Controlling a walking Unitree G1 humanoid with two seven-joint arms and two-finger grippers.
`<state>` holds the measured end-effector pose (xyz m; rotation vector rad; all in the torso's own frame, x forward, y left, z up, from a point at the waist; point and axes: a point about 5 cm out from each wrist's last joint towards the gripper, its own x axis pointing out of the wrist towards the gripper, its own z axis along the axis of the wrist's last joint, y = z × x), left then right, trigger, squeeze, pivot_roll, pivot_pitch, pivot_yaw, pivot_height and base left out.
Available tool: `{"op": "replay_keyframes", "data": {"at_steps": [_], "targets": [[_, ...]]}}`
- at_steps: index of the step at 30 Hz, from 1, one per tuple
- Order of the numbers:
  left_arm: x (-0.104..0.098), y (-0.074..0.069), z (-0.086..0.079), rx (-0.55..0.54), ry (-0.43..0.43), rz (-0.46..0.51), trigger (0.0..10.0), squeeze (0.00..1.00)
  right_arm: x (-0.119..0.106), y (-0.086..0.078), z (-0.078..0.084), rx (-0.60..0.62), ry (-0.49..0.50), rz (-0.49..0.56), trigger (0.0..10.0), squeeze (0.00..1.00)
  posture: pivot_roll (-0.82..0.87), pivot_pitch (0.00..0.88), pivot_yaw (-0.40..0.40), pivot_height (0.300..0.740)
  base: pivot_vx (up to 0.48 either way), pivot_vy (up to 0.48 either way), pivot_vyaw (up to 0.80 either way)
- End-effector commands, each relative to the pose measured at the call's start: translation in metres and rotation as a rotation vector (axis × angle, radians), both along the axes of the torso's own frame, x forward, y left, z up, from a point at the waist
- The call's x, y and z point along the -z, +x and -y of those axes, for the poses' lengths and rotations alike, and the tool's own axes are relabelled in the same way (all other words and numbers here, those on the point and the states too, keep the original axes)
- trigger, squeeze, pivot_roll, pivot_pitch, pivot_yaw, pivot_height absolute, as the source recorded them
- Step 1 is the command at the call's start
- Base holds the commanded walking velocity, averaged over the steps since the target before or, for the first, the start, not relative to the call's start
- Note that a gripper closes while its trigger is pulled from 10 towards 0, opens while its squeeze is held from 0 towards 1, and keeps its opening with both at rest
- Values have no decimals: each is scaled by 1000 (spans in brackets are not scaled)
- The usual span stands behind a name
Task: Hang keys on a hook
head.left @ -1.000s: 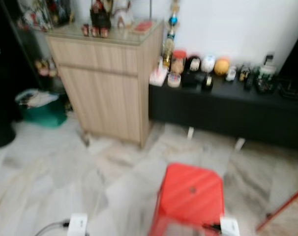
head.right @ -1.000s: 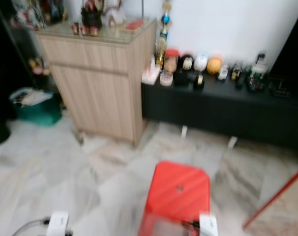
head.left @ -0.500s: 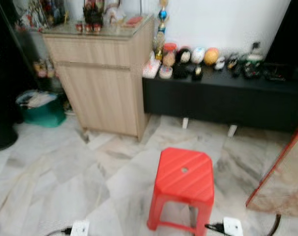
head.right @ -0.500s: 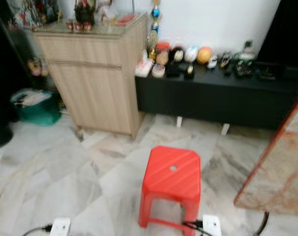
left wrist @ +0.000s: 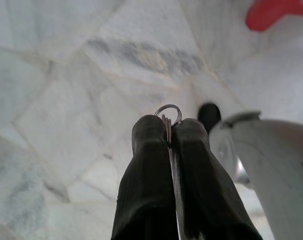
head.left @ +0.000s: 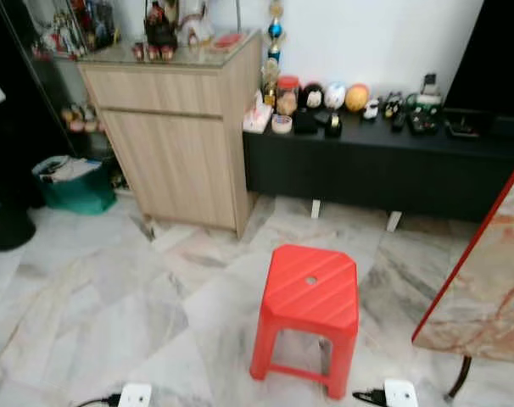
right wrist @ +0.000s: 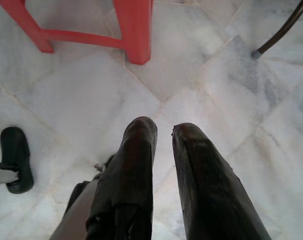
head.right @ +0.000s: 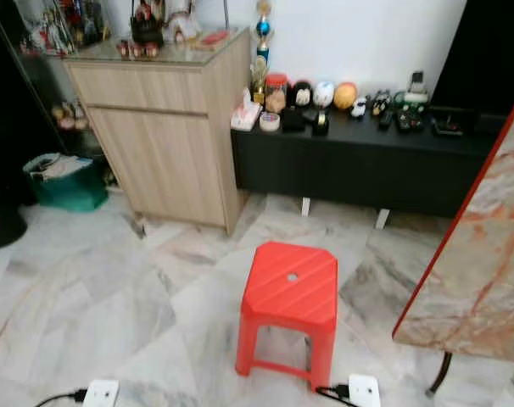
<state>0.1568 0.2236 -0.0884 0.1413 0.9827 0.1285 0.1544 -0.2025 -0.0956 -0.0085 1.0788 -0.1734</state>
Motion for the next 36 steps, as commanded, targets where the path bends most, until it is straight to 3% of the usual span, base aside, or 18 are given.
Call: {"op": "replay_keyframes", "data": {"at_steps": [1, 36], "targets": [[0, -1, 0, 2, 7, -7, 10000, 0, -1, 3, -1, 0, 3, 10, 10000, 0, 3, 0, -27, 740, 0, 0, 0], [1, 0, 3, 9, 1, -18, 10000, 0, -2, 5, -2, -20, 14, -3, 10000, 0, -1, 0, -21, 740, 0, -395, 0]]}}
